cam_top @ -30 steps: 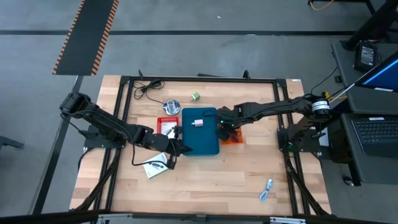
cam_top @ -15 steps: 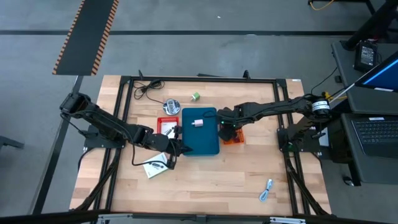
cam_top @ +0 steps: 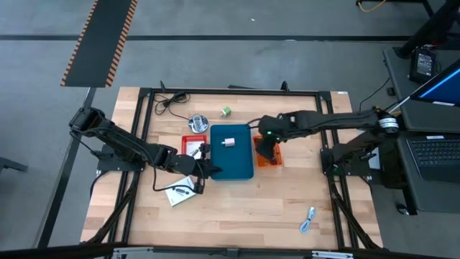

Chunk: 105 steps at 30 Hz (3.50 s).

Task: Pick and place items into bin
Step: Put the green charger adapter into the blue bin

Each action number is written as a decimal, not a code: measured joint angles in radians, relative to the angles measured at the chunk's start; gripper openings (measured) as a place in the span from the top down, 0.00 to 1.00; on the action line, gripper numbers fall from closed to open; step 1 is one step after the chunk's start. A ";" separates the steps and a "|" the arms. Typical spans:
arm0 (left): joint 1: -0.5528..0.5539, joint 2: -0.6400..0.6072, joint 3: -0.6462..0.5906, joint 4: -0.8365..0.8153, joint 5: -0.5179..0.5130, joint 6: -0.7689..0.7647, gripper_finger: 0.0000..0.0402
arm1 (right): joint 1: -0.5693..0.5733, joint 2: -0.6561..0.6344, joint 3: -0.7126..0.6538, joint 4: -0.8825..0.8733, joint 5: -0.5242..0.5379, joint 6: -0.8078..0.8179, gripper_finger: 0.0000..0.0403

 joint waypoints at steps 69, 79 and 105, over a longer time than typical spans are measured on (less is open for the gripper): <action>0.634 -0.021 0.270 -0.372 -0.133 0.254 0.44 | -0.084 -0.241 -0.675 1.342 0.202 -0.684 0.93; 0.653 -0.014 0.270 -0.382 -0.079 0.130 0.45 | -0.084 -0.241 -0.675 1.319 0.202 -0.682 0.93; 0.906 0.542 0.865 -0.888 0.309 0.172 0.45 | -0.225 -0.241 -0.675 1.261 0.203 -0.679 0.93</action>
